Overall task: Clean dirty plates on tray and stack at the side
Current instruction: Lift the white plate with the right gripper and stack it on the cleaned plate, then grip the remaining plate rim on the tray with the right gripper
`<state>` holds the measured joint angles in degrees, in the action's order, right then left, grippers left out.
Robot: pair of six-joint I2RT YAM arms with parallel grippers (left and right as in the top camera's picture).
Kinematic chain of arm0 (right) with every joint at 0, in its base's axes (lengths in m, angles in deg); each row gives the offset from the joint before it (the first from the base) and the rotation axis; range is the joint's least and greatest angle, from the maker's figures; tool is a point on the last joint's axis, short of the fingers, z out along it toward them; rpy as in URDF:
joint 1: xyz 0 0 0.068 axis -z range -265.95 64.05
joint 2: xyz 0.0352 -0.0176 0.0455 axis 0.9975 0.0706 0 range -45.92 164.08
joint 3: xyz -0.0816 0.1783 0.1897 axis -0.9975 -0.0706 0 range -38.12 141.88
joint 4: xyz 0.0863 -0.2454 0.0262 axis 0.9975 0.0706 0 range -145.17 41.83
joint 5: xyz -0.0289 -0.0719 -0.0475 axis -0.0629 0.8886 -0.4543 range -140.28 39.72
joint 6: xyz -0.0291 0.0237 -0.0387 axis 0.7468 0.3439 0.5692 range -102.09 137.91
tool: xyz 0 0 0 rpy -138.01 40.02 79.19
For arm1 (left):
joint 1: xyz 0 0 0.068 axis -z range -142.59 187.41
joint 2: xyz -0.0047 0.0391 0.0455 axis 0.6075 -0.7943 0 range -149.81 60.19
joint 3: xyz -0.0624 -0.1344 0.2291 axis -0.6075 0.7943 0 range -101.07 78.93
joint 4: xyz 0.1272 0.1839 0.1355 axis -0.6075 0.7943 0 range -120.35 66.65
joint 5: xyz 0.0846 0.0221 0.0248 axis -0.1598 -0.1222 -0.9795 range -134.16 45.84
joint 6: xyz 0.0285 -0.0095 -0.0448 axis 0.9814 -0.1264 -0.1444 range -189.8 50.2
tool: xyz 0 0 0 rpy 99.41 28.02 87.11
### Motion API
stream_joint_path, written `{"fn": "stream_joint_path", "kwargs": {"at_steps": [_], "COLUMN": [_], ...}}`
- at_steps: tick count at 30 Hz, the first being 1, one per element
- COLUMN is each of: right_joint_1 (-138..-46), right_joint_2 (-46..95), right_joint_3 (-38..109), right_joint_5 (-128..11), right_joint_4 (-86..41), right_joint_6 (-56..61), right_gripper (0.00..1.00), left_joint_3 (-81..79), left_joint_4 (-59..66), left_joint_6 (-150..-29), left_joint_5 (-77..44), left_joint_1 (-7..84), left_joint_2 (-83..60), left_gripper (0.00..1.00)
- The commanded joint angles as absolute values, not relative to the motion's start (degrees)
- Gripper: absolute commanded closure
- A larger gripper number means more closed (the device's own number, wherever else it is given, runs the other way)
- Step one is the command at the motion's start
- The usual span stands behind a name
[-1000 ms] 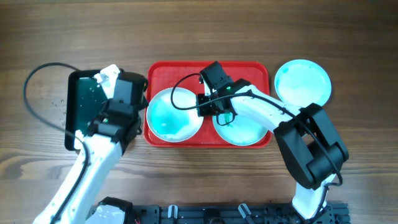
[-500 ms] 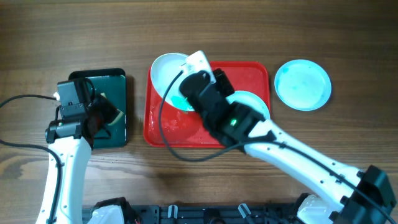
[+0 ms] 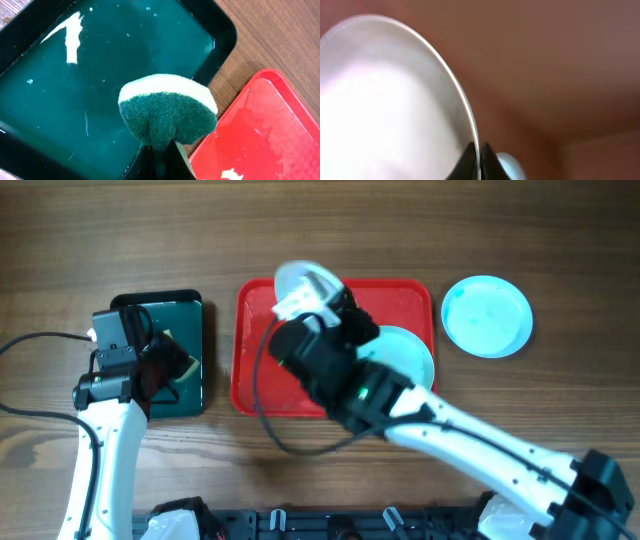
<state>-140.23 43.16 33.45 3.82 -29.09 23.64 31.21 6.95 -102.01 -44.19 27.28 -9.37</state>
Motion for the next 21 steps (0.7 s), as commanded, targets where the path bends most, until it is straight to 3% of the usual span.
{"fn": "stream_joint_path", "kwargs": {"at_steps": [1, 5, 10, 14, 18, 21], "right_joint_1": [-125.3, -101.2, -75.4, -67.3, -66.8, -66.9], "right_joint_2": [43.9, 43.8, 43.9, 43.9, 43.9, 43.9], "right_joint_3": [33.5, 33.5, 33.1, 29.3, 24.8, 24.4], "right_joint_5": [-32.9, -51.7, -54.4, -54.2, -52.7, -53.9], "right_joint_4": [-24.6, -19.0, -10.4, -11.2, -15.5, -16.3], "right_joint_6": [-9.6, -17.5, -9.4, -7.6, -7.6, -7.5], "right_gripper": [0.96, 0.96, 0.96, 0.96, 0.96, 0.56], "left_joint_3": [31.4, 31.4, 31.4, 31.4, 31.4, 31.4], "left_joint_4": [6.9, 7.7, 7.6, 7.0, 7.0, 6.8], "left_joint_6": [-102.4, -102.4, -102.4, -102.4, -102.4, -102.4], "left_joint_5": [-43.5, -43.5, -43.5, -43.5, -42.4, -42.2], "left_joint_1": [27.0, 27.0, 27.0, 27.0, 27.0, 27.0], "left_joint_2": [-9.6, -9.6, -9.6, -9.8, -10.0, -10.0], "left_gripper": [0.96, 0.96, 0.96, 0.96, 0.96, 0.96]}}
